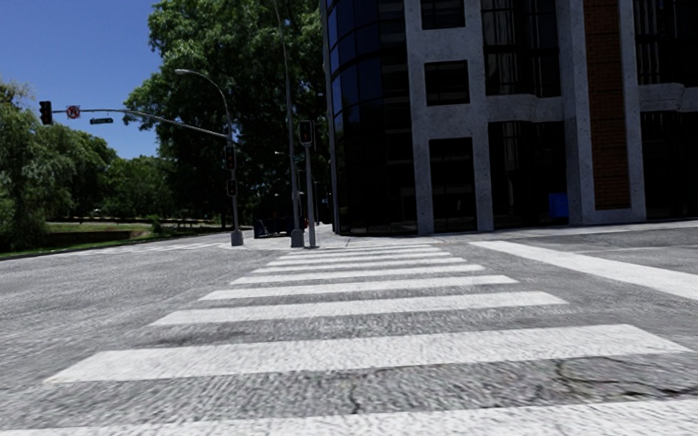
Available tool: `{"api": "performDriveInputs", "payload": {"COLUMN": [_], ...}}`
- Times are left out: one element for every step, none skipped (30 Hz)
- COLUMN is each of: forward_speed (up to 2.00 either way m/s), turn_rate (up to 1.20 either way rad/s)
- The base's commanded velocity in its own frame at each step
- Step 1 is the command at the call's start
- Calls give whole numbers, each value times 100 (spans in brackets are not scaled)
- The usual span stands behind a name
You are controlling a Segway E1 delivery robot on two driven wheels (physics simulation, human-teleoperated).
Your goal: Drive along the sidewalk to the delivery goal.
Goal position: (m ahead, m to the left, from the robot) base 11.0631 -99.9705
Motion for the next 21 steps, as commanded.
{"api": "performDriveInputs", "payload": {"forward_speed": [200,200,200,200,200,200,200,200,200,200,200,200,200,200,200,200,200,200,200,200,200], "turn_rate": [0,0,0,0,0,0,0,0,0,0,0,0,0,0,0,0,0,0,0,0,0]}}
